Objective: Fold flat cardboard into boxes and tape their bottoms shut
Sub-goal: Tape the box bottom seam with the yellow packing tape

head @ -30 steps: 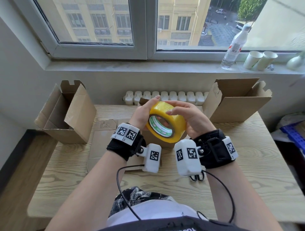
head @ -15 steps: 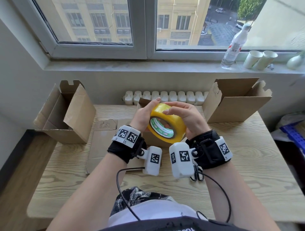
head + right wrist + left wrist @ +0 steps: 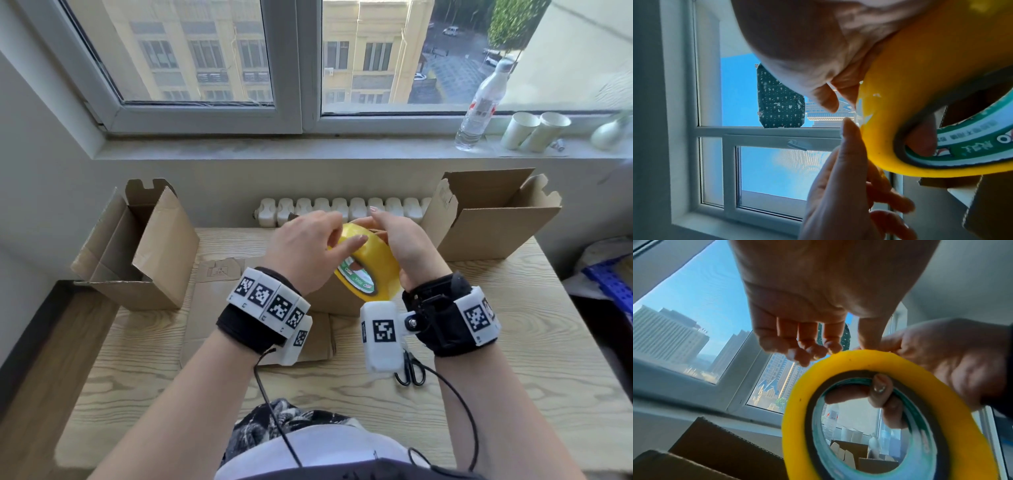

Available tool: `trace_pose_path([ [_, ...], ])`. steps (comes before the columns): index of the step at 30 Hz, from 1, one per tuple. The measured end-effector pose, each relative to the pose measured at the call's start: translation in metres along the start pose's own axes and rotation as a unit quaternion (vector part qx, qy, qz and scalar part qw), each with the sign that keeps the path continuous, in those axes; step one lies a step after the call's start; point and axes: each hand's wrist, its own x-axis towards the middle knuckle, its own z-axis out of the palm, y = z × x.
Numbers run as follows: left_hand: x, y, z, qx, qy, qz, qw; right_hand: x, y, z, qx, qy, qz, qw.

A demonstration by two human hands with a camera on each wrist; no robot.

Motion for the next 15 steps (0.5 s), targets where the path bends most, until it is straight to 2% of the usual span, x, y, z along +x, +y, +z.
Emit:
trace_pose_path([
  [5,0.001,0.009,0.002,0.041,-0.043,0.048,0.997,0.000,0.001,-0.003,-0.090,0.028,-0.026,0.995],
  [11,0.001,0.027,-0.002,0.135,-0.050,0.092,0.985,-0.006,-0.004,-0.013,-0.167,0.058,-0.068,0.982],
  [15,0.001,0.035,0.000,0.192,-0.087,0.086,0.974,-0.004,-0.002,-0.022,-0.231,0.081,-0.091,0.965],
])
